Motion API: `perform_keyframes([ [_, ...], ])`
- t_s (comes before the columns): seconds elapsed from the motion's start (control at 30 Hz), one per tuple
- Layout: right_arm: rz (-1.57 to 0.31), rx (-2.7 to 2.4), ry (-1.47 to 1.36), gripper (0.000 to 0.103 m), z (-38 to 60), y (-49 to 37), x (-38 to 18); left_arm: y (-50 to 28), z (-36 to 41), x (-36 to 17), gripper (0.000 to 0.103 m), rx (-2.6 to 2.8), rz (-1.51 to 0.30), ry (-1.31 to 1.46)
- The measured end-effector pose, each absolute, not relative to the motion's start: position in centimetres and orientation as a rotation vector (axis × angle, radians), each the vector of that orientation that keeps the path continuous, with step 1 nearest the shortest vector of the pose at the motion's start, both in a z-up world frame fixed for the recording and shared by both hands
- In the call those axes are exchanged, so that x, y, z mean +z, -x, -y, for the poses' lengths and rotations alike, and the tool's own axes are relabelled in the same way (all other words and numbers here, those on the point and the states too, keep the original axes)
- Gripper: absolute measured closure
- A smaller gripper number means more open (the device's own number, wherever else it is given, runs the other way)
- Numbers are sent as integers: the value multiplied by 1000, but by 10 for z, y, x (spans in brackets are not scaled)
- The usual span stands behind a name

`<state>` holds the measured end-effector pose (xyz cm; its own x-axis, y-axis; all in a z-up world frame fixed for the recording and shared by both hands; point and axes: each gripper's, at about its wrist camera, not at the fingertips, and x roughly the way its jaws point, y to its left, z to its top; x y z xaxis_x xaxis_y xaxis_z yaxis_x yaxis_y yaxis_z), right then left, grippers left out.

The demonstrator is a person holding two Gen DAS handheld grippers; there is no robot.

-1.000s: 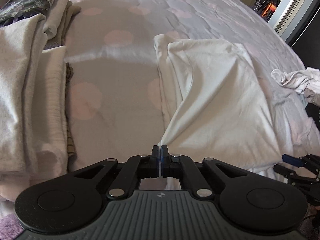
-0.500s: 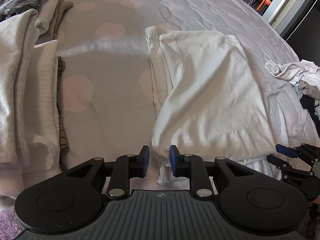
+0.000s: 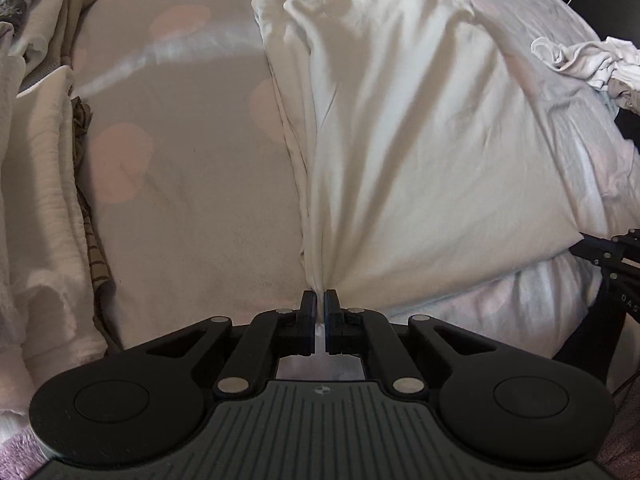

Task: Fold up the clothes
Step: 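Pinch the folded shirt edge with the left gripper while the right gripper pinches it too, then open both grippers and withdraw them from the folded t-shirt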

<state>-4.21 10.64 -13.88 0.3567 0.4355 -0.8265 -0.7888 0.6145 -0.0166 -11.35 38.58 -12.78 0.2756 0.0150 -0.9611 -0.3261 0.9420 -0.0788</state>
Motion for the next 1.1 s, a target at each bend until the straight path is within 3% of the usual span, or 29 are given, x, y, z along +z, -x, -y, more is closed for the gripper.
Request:
perform_keyframes([
  [0.13, -892, 810, 419, 99, -100, 36, -130, 113, -387, -126, 99, 234, -1286, 287],
  [0.2, -890, 802, 401, 95, -96, 33, -125, 120, -393, -120, 87, 241, -1271, 327],
  [0.27, -888, 794, 383, 92, -93, 30, -121, 127, -402, -111, 83, 236, -1232, 377],
  [0.37, -885, 782, 355, 79, -88, 26, -114, 132, -415, -95, 83, 205, -1147, 434],
  [0.8, -870, 749, 249, 77, -96, 4, -98, 59, -445, -92, 83, 295, -827, 341],
  [1.1, -884, 710, 222, 72, -119, -9, -101, 15, -459, -132, 83, 264, -773, 269],
])
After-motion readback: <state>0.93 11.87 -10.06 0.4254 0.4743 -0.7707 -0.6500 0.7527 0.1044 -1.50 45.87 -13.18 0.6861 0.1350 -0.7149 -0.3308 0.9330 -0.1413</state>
